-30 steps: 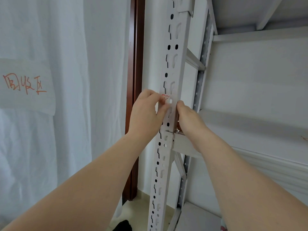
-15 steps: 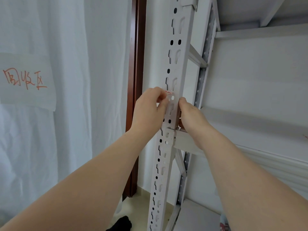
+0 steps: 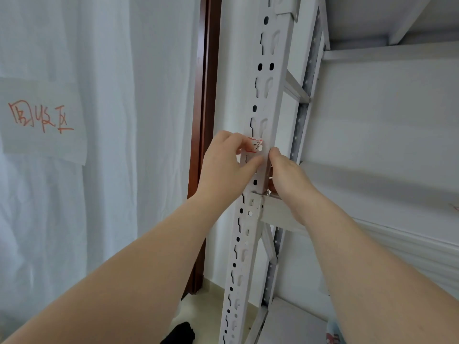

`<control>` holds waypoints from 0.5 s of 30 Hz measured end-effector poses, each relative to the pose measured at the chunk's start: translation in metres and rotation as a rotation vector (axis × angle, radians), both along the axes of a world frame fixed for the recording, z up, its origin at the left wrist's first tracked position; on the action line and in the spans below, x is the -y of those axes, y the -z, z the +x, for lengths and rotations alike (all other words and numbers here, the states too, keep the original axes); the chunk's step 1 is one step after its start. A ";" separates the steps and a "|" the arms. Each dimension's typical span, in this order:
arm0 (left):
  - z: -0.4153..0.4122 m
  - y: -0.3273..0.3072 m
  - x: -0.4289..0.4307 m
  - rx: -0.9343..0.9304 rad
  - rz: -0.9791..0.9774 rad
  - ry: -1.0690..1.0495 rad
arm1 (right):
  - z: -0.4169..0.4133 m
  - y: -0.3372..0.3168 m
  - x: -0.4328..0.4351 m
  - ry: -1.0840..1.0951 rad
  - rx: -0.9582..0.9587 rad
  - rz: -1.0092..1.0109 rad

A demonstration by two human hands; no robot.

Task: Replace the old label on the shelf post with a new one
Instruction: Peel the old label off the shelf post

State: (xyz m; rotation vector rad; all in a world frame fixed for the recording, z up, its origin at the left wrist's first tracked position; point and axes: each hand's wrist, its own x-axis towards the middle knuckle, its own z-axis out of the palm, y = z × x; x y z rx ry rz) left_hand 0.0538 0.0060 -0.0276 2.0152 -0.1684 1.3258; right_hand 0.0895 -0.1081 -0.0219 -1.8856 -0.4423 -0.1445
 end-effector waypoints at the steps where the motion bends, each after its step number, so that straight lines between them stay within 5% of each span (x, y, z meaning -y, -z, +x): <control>1: 0.001 0.000 0.001 0.019 0.032 -0.026 | 0.000 0.000 0.000 0.001 -0.002 0.002; 15: 0.002 -0.005 0.000 0.023 0.055 -0.080 | 0.003 0.001 -0.001 -0.003 0.011 -0.030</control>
